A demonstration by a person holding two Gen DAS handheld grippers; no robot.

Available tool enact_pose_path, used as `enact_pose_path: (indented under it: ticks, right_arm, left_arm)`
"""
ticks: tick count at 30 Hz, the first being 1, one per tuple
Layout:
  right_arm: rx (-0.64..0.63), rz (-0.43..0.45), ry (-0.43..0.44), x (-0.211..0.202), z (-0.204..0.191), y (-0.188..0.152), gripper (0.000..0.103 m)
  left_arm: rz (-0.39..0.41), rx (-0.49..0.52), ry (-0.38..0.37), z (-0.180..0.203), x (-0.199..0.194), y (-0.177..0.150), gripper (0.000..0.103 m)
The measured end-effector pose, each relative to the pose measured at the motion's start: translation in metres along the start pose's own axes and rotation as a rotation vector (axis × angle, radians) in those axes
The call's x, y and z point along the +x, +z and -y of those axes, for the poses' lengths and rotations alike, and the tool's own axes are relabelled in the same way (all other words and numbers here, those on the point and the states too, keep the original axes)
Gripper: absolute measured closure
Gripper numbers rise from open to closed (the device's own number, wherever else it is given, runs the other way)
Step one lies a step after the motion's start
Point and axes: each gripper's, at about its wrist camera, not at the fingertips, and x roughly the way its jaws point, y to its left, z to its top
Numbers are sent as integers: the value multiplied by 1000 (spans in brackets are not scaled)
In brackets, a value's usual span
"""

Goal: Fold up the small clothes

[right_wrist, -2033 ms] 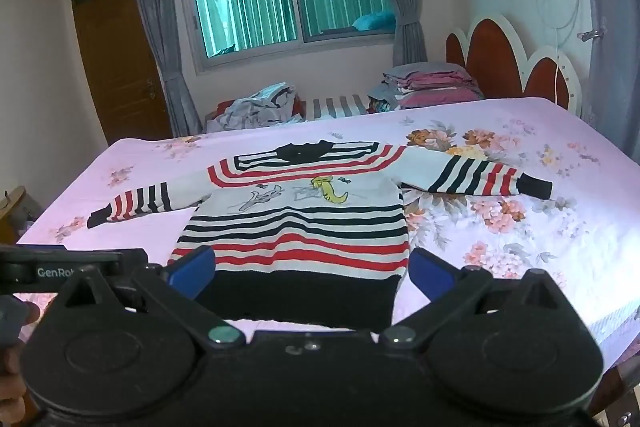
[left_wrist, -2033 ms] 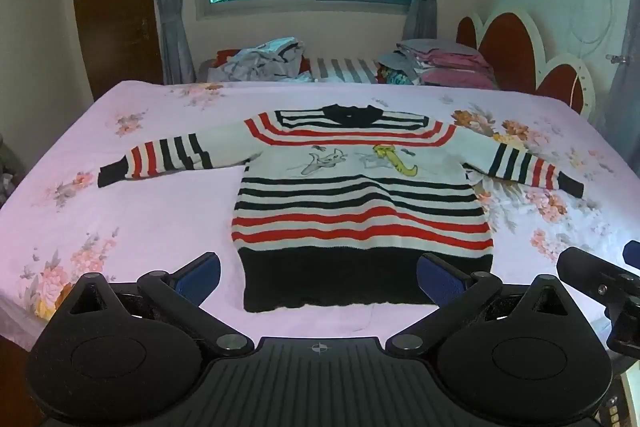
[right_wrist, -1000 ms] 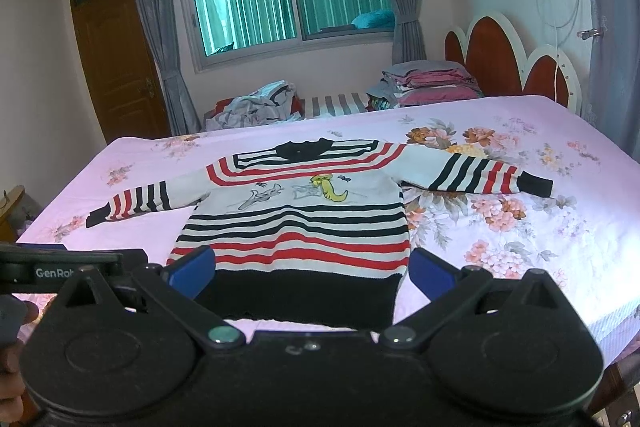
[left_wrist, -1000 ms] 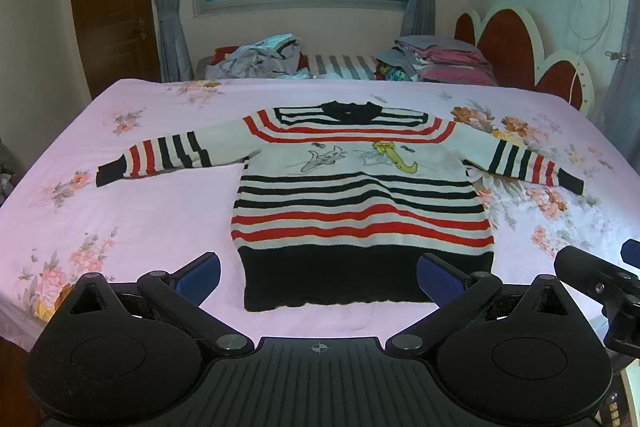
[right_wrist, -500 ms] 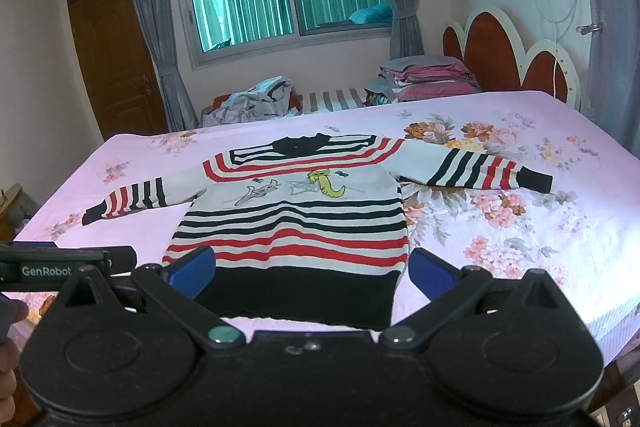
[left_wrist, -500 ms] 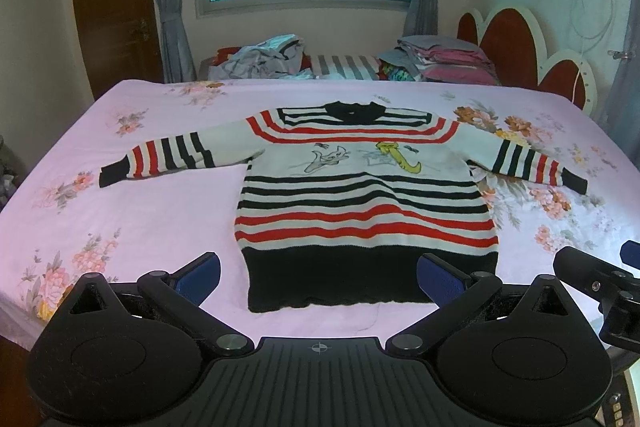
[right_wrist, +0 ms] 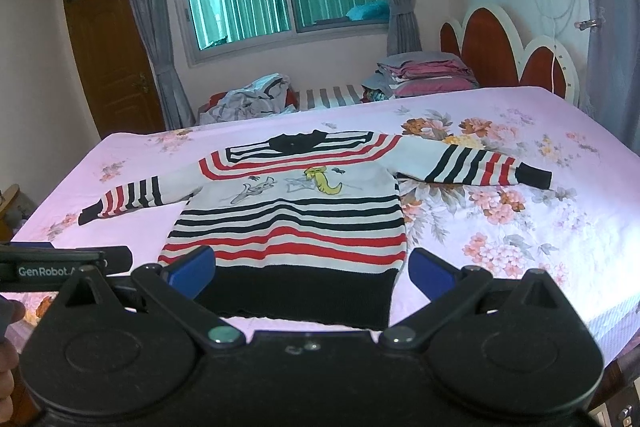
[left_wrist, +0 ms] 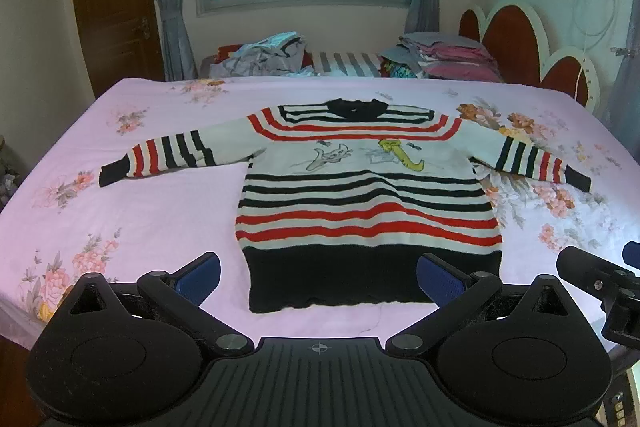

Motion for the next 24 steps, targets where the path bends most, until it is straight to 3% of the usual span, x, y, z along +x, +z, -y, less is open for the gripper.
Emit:
enact_pose_path:
  ticks: [24]
  right_arm:
    - [6,-14,-11,16,-5,-1,0]
  left_arm:
    - [-28,-2,13,-7,21,6,0]
